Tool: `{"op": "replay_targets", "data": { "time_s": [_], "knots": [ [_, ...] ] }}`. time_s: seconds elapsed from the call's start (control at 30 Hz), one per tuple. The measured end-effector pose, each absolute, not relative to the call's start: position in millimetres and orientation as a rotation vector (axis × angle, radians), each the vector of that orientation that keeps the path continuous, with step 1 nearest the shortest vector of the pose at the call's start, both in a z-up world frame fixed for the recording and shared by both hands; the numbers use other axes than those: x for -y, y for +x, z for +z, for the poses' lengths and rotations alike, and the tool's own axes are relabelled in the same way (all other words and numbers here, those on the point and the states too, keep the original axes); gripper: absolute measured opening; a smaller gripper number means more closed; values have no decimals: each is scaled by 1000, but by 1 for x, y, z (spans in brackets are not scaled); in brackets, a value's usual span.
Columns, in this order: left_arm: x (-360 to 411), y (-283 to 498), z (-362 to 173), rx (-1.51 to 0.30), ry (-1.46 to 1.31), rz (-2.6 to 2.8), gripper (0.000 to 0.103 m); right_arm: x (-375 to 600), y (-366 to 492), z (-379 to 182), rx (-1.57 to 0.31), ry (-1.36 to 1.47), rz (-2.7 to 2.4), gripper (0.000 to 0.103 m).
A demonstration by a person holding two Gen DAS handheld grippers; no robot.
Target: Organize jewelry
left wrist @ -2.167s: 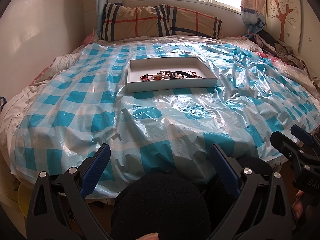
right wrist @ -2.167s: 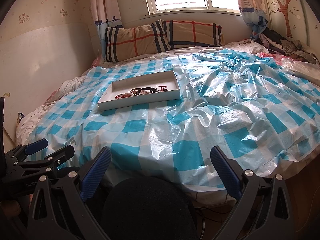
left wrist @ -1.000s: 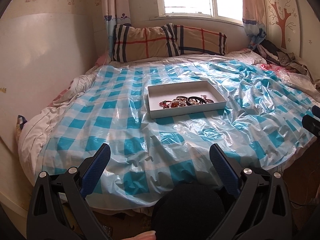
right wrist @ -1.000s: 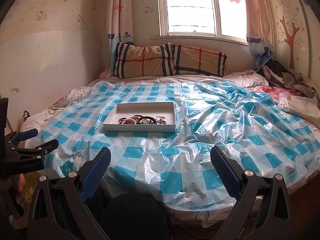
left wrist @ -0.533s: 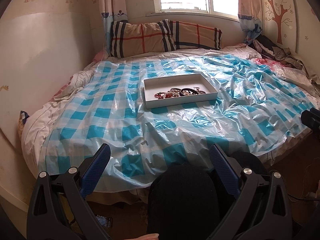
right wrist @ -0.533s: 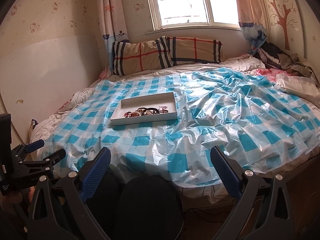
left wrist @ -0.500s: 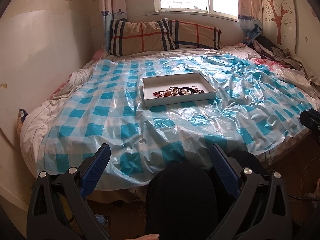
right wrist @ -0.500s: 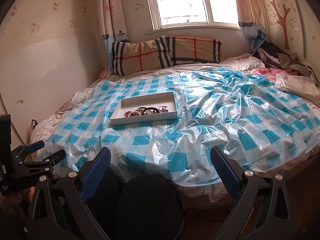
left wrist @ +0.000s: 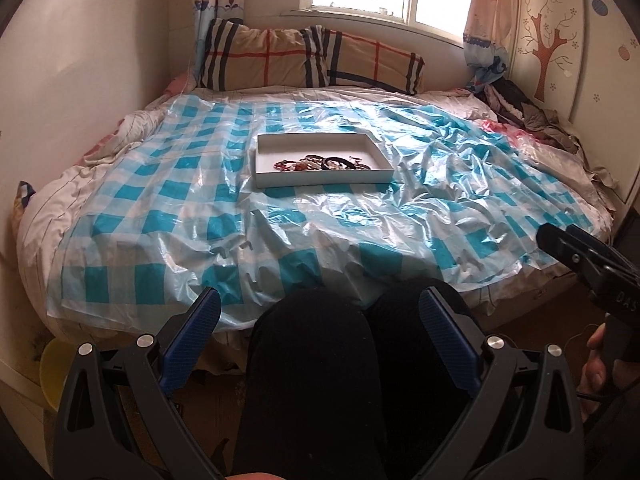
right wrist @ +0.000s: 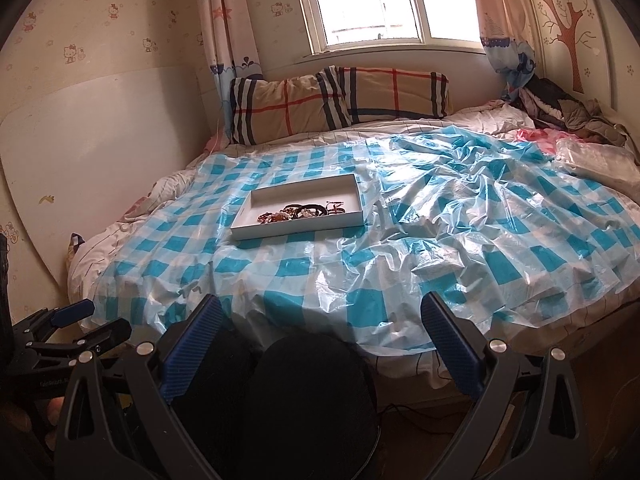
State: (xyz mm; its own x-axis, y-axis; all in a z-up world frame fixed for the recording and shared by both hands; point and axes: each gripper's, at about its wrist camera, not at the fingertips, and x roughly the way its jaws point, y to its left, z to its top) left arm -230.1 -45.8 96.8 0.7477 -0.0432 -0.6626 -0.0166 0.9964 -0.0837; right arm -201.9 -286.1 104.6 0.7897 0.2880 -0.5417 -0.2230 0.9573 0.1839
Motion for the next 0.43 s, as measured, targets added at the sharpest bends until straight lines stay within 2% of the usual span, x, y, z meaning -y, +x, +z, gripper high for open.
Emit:
{"op": "replay_targets", "data": {
  "time_s": [0.43],
  "knots": [
    [58,-234,84,-792,-99,-60,95,289,-211,108,-579,98,264,96]
  ]
}}
